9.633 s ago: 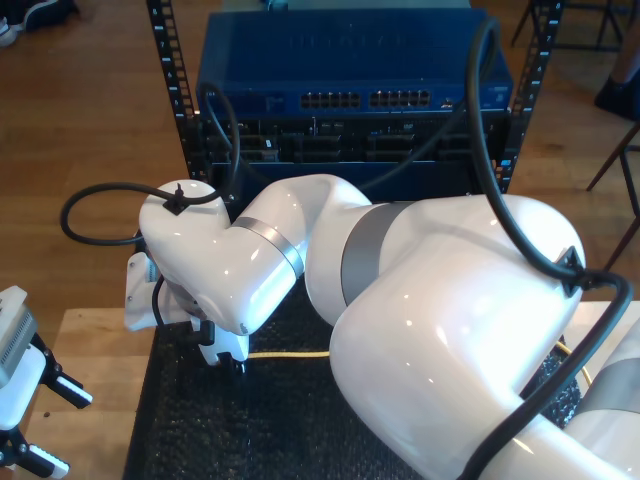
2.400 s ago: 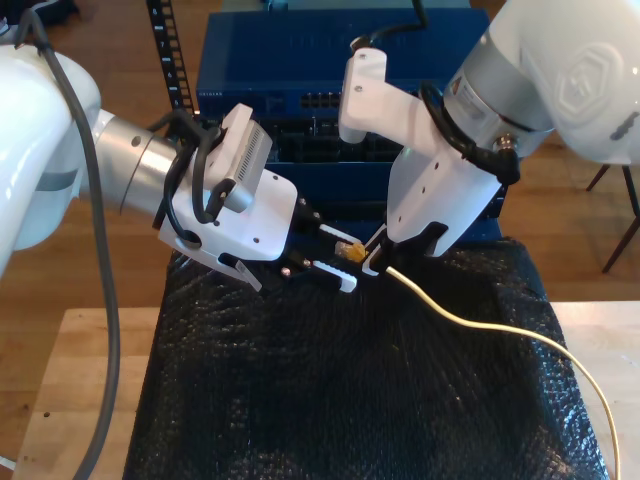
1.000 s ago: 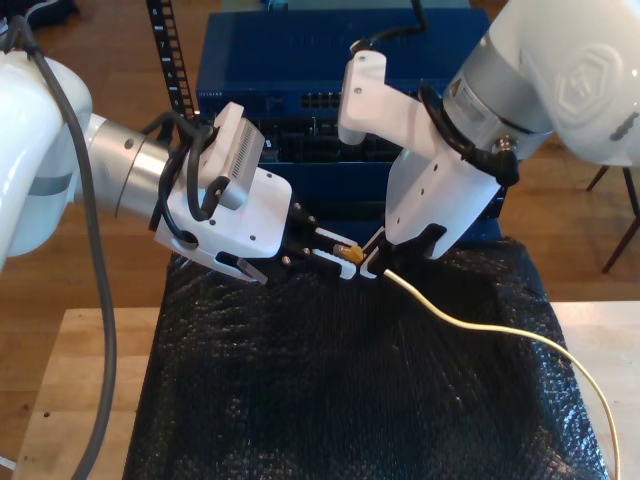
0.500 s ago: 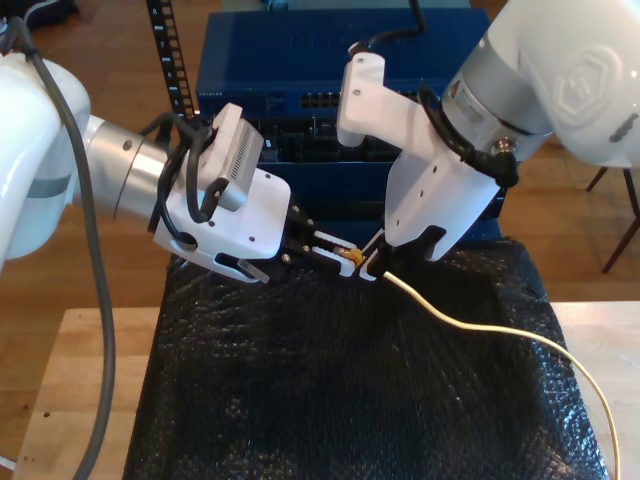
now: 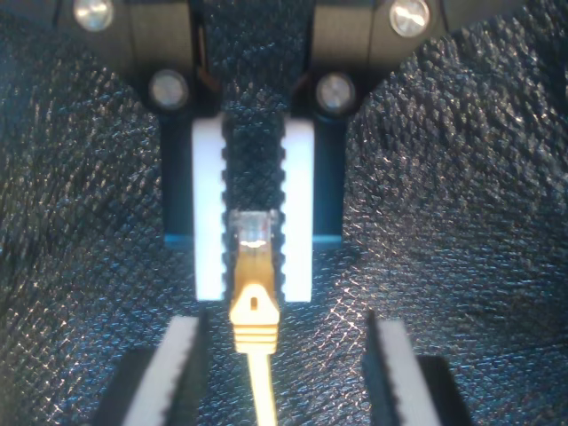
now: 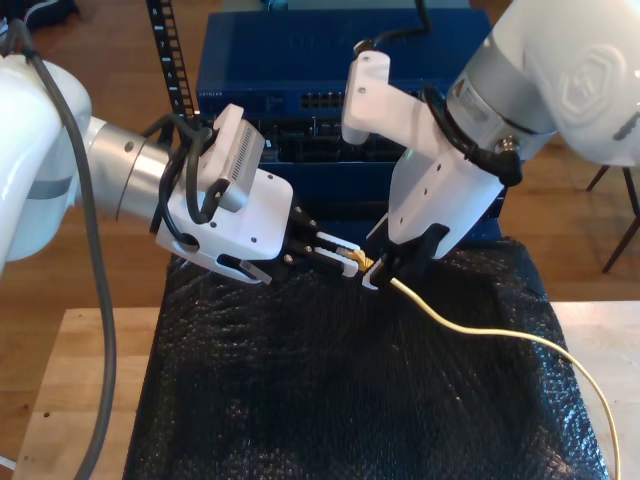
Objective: Grab the cable and plug it in
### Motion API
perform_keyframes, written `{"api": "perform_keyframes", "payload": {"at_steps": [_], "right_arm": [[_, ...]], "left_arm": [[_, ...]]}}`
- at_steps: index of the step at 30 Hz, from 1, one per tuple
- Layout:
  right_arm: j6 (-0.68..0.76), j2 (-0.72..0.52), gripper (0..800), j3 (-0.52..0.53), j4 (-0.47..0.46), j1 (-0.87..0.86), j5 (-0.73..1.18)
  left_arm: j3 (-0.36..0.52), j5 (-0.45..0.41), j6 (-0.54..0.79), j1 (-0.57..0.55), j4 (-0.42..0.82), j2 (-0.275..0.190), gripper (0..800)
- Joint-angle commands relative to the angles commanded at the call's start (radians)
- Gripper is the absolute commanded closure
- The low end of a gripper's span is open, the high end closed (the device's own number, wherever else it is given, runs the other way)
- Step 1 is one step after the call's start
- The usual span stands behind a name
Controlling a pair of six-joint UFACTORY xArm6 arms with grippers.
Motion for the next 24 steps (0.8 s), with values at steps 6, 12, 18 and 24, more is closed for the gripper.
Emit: {"api": "perform_keyframes", "payload": {"at_steps": [6,12,18,24], "right_arm": [[-0.043,-0.026,190,-0.003,-0.002,0.0,-0.002],[-0.152,-0.037,40,-0.002,0.0,-0.043,-0.005],[-0.233,-0.038,1,-0.002,0.0,-0.057,-0.002],[-0.241,-0.046,1,0.002,-0.006,-0.058,0.002]], "left_arm": [[-0.008,0.005,-0.017,0.005,0.0,0.009,797],[-0.009,0.006,-0.026,0.005,0.0,0.017,798],[-0.011,0.006,-0.028,0.006,0.002,0.029,797],[-0.011,0.006,-0.032,0.008,0.0,0.031,798]]}}
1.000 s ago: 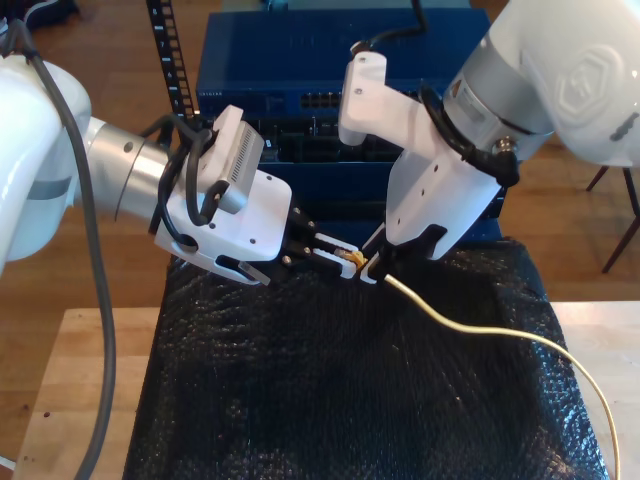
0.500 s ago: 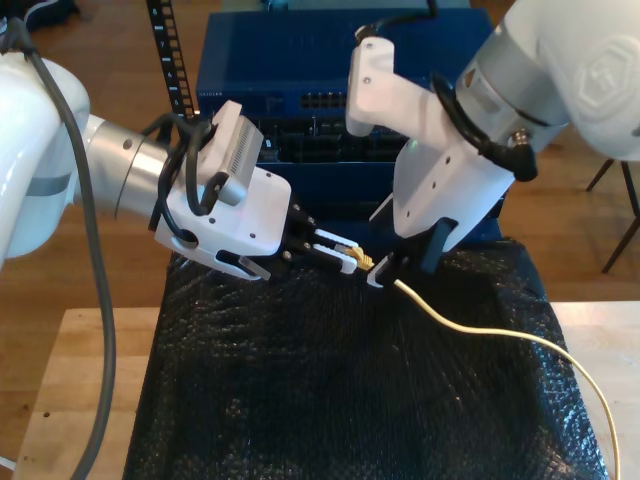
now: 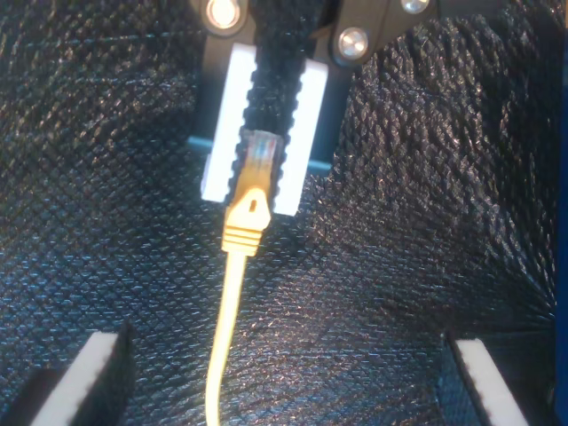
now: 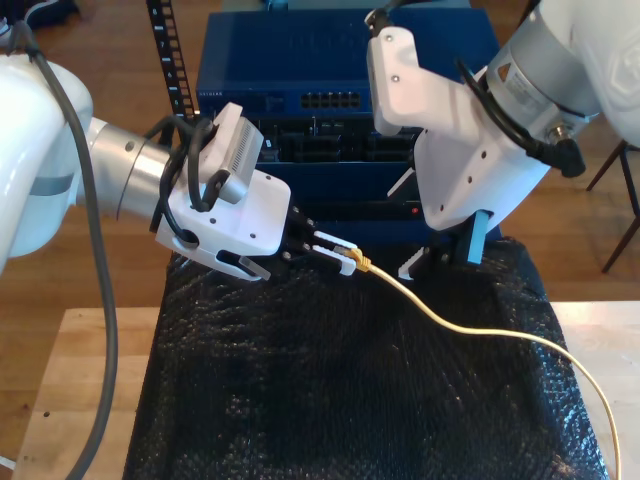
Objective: Grab the cable and plug it in
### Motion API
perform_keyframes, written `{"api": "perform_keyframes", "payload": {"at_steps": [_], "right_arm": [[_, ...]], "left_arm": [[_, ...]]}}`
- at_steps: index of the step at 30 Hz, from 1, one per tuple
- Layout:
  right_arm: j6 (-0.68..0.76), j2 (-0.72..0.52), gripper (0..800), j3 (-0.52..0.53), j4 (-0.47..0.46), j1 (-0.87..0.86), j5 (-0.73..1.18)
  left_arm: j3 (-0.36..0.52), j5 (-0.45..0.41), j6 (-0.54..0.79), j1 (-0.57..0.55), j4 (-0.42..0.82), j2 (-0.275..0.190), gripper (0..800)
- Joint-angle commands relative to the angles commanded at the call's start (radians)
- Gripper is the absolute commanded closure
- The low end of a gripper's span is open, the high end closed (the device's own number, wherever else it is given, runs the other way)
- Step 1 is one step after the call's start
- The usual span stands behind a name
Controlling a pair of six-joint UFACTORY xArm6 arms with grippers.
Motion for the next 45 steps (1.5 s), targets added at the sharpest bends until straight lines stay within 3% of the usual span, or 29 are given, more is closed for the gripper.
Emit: {"api": "perform_keyframes", "payload": {"at_steps": [31,39,45], "right_arm": [[-0.075,-0.075,8,0.006,0.009,-0.034,0.014],[-0.126,-0.133,27,0.041,0.008,-0.034,0.008],[-0.184,-0.158,21,0.051,0.008,-0.034,0.008]], "left_arm": [[0.0,0.018,-0.005,0.015,-0.04,0.026,797],[-0.029,0.106,-0.094,0.048,-0.051,0.107,795],[-0.037,0.135,-0.097,0.063,-0.08,0.135,795]]}}
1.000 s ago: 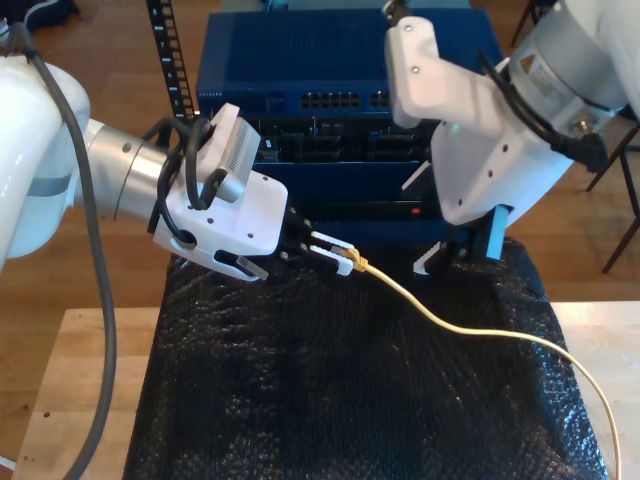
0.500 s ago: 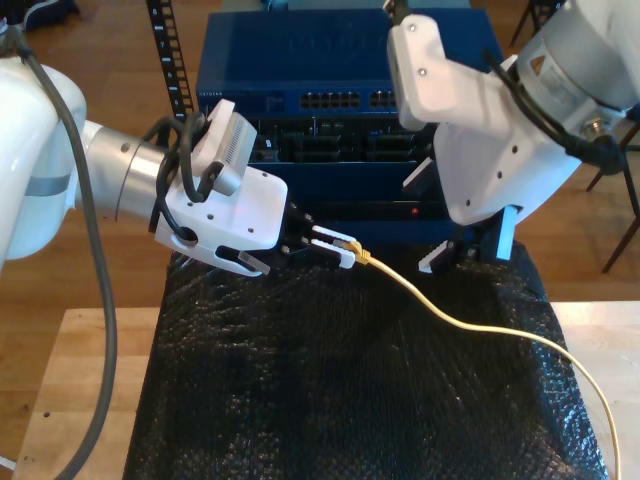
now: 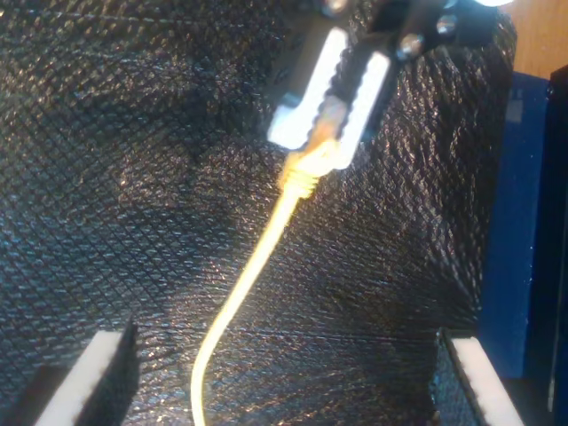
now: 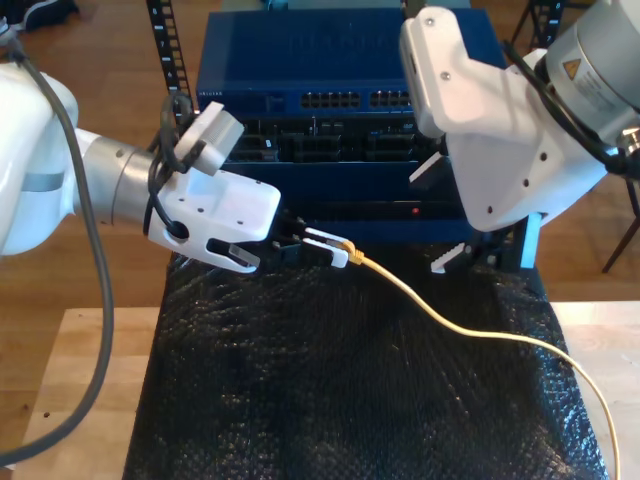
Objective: Grab the cable and plug it in
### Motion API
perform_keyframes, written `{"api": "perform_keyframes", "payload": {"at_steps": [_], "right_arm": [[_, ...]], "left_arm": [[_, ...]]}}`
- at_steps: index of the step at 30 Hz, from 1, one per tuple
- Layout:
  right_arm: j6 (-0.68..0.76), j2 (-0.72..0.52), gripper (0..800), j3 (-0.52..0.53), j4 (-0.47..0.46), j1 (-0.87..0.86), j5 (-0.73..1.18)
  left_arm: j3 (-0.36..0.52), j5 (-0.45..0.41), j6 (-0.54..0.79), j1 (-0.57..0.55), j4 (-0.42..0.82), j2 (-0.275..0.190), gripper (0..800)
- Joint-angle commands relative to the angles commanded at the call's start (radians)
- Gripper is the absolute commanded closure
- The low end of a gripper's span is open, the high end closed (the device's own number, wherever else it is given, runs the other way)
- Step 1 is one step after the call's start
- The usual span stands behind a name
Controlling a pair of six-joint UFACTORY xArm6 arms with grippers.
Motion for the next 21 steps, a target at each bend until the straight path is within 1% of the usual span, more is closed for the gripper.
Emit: {"api": "perform_keyframes", "payload": {"at_steps": [6,8,10,12,14,18,21], "right_arm": [[-0.04,-0.068,30,0.034,0.002,0.002,-0.02],[-0.055,-0.101,87,0.058,0.002,0.003,-0.061],[-0.066,-0.138,107,0.087,0.003,0.006,-0.106],[-0.068,-0.163,108,0.115,0.002,0.008,-0.14],[-0.069,-0.178,91,0.132,0.002,0.011,-0.158],[-0.091,-0.181,0,0.133,0.002,0.012,-0.164],[-0.094,-0.181,1,0.13,0.002,0.015,-0.166]], "left_arm": [[-0.002,0.055,-0.002,0.006,-0.032,0.035,797],[-0.003,0.068,-0.002,0.006,-0.04,0.041,797],[-0.003,0.077,-0.002,0.006,-0.048,0.046,797],[-0.003,0.089,-0.005,0.011,-0.054,0.052,797],[-0.003,0.106,-0.008,0.011,-0.06,0.054,797],[-0.006,0.141,-0.012,0.014,-0.091,0.064,797],[-0.031,0.172,-0.018,0.032,-0.1,0.092,797]]}}
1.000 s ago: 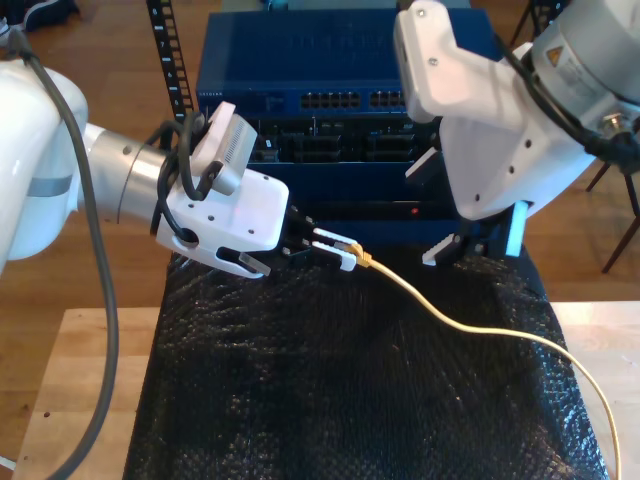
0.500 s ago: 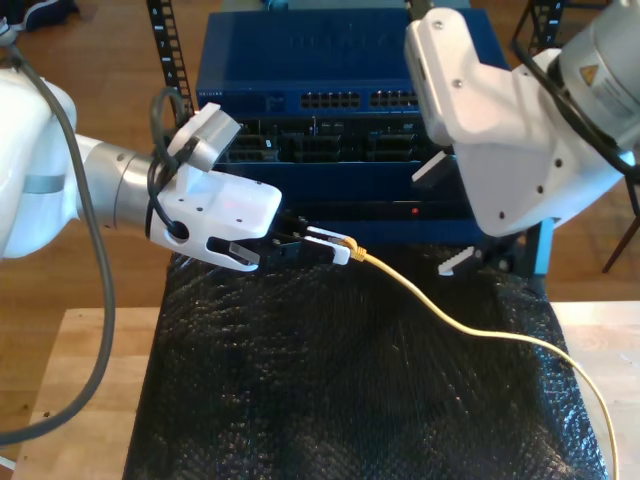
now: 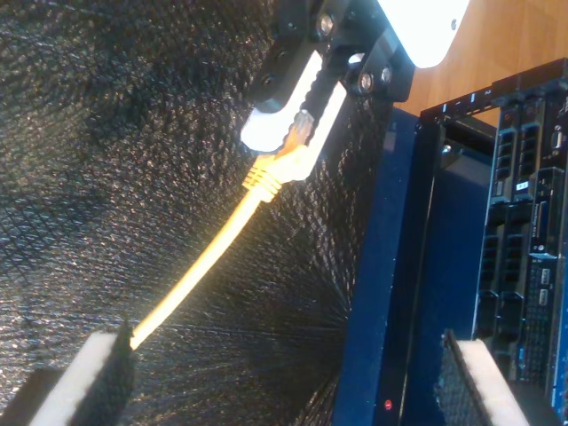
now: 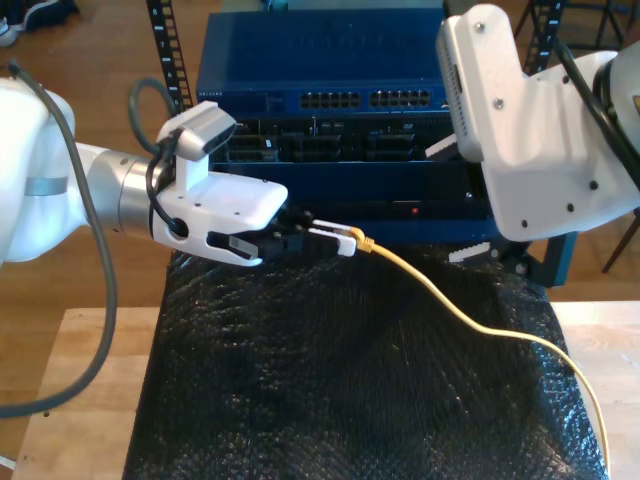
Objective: Grab the cable and plug it in
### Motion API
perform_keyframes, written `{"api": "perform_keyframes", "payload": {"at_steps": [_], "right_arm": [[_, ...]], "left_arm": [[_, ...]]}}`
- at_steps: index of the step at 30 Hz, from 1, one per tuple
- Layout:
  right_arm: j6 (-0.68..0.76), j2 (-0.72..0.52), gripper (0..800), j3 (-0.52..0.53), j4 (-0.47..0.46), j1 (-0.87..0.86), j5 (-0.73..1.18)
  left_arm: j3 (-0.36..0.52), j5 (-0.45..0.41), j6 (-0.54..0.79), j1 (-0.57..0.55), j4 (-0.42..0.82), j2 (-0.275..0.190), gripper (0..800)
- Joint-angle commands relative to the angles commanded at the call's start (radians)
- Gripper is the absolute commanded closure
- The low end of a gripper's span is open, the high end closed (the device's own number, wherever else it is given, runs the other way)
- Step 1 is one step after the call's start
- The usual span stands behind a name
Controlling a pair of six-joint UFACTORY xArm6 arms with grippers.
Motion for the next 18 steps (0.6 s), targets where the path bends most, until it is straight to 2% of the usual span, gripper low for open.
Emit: {"api": "perform_keyframes", "payload": {"at_steps": [8,18], "right_arm": [[0.0,-0.003,1,-0.003,0.002,0.02,-0.028],[-0.005,-0.011,1,0.061,-0.002,0.201,-0.189]], "left_arm": [[-0.009,0.04,-0.003,0.005,-0.008,0.011,797],[-0.017,0.106,-0.005,0.005,-0.011,0.012,797]]}}
